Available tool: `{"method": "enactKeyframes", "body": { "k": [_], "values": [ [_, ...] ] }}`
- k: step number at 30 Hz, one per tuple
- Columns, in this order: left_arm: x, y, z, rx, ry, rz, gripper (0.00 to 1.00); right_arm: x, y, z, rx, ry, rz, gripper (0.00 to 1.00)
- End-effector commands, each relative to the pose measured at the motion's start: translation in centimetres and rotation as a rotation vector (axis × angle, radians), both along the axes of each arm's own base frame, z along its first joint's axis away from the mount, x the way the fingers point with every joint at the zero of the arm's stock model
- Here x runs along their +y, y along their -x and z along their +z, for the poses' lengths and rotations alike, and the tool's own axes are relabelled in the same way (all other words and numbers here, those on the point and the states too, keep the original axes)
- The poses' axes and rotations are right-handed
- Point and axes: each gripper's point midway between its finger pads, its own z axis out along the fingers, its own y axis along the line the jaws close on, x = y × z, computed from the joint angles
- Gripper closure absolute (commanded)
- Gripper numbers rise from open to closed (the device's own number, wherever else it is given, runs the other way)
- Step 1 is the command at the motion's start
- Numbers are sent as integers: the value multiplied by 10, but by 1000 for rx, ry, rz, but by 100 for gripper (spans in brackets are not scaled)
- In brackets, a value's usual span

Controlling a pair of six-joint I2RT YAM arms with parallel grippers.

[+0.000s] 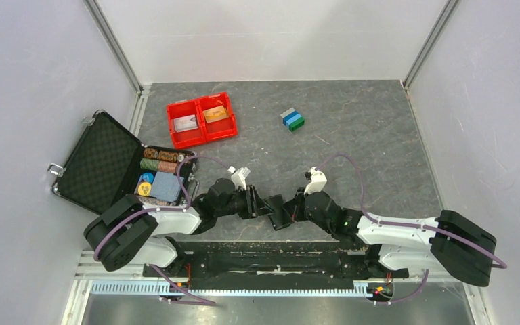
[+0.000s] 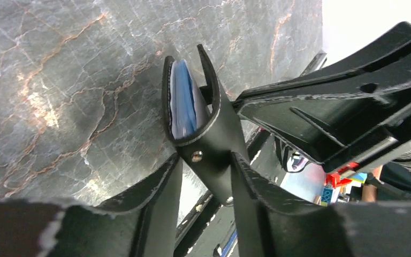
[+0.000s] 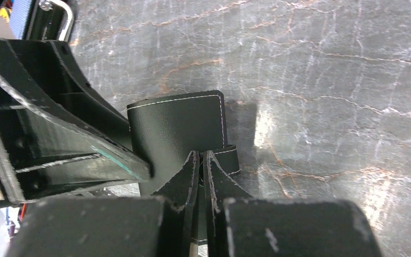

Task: Take the credit cards out of the card holder
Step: Open the card holder at the center of the board.

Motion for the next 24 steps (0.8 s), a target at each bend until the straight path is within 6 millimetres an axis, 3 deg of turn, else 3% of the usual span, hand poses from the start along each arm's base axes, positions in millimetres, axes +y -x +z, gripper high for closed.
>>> {"method": "enactKeyframes", "body": {
  "k": [1,4,8,16,19,24],
  "values": [
    [-10,-8,18,-52,52,-2,65,-5,-5,9,-23,-55,-30,100],
    [-8,-8,13,-52,17,-9,84,-18,-7,3,-20,-50,-52,100],
    [-7,-9,6,-45,-14,-14,97,-31,-9,0,-21,-55,-75,100],
    [-8,-9,-1,-24,-36,-15,97,-46,-11,0,-40,-47,-100,100],
    [-6,-12,-4,-18,-69,-3,82,-47,-10,4,-43,-54,-94,100],
    [5,-21,0,-48,-149,39,39,-42,-8,20,-54,-103,-77,100]
  ]
}}
